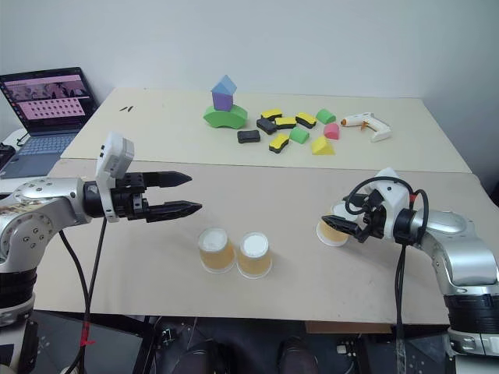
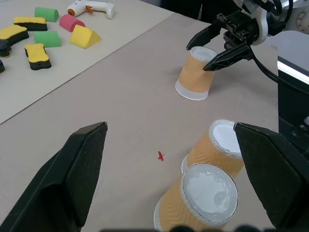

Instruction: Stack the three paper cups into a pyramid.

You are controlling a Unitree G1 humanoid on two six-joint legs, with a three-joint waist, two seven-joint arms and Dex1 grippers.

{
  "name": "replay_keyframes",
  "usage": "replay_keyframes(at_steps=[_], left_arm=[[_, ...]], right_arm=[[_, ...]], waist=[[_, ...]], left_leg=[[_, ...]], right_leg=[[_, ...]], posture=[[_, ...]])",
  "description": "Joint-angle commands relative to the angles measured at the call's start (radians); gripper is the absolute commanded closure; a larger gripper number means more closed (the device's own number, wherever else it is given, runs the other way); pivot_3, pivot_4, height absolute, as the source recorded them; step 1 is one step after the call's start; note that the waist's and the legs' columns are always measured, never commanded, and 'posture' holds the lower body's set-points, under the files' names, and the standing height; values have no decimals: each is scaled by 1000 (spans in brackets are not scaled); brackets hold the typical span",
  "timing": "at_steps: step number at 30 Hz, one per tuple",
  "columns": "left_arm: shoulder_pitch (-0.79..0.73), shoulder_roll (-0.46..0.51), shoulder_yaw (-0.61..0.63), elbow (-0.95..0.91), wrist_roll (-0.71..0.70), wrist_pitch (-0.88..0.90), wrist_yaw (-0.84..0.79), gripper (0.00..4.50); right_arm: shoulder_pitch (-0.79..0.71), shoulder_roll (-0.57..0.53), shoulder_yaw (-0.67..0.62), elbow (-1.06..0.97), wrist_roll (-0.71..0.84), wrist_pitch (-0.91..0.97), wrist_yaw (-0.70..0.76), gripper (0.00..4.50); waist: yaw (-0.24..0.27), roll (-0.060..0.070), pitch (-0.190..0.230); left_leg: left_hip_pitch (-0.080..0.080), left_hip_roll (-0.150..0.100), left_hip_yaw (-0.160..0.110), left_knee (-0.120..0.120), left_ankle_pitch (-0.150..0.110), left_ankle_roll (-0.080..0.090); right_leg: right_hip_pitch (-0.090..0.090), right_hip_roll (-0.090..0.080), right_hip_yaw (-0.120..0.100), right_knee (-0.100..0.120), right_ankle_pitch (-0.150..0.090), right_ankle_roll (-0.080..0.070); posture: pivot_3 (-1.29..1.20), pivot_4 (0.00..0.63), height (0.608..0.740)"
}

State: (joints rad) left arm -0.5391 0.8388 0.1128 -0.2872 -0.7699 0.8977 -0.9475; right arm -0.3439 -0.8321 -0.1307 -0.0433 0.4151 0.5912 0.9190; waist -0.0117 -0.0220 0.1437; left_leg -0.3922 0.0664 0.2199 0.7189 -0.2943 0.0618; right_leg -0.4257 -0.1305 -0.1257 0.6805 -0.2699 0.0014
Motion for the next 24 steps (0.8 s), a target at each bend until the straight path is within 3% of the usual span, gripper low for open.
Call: replay_keyframes(at_steps=[1,7,16,20,24], left_arm=[[0,15,27,-23,-4,-4,7,0],[0,13,24,-17,-2,-6,9,0],[-5,8,16,3,7,-18,3,0],[-14,-3,-1,22,18,-34,-10,0],[-23,-15,-18,40,36,-49,-25,0]], right_arm=[[-21,-11,-17,-10,4,-5,6,79],[-22,-15,-21,-7,3,-4,7,1778],[-70,-48,-39,-66,29,35,16,1778],[-335,-182,-42,-97,135,159,150,1778],[-560,-186,45,-77,208,270,231,1778]], waist=[[0,0,0],[0,0,0],[0,0,0],[-6,10,8],[-3,10,10]], left_leg=[[0,0,0,0,0,0],[0,0,0,0,0,0],[0,0,0,0,0,0],[0,0,1,1,0,0],[-1,2,1,-1,0,-1]], right_leg=[[0,0,0,0,0,0],[0,0,0,0,0,0],[0,0,0,0,0,0],[-1,0,0,1,0,0],[-4,1,1,1,0,-2]], posture=[[0,150,703],[0,150,703],[0,150,703],[0,150,703],[0,150,703]])
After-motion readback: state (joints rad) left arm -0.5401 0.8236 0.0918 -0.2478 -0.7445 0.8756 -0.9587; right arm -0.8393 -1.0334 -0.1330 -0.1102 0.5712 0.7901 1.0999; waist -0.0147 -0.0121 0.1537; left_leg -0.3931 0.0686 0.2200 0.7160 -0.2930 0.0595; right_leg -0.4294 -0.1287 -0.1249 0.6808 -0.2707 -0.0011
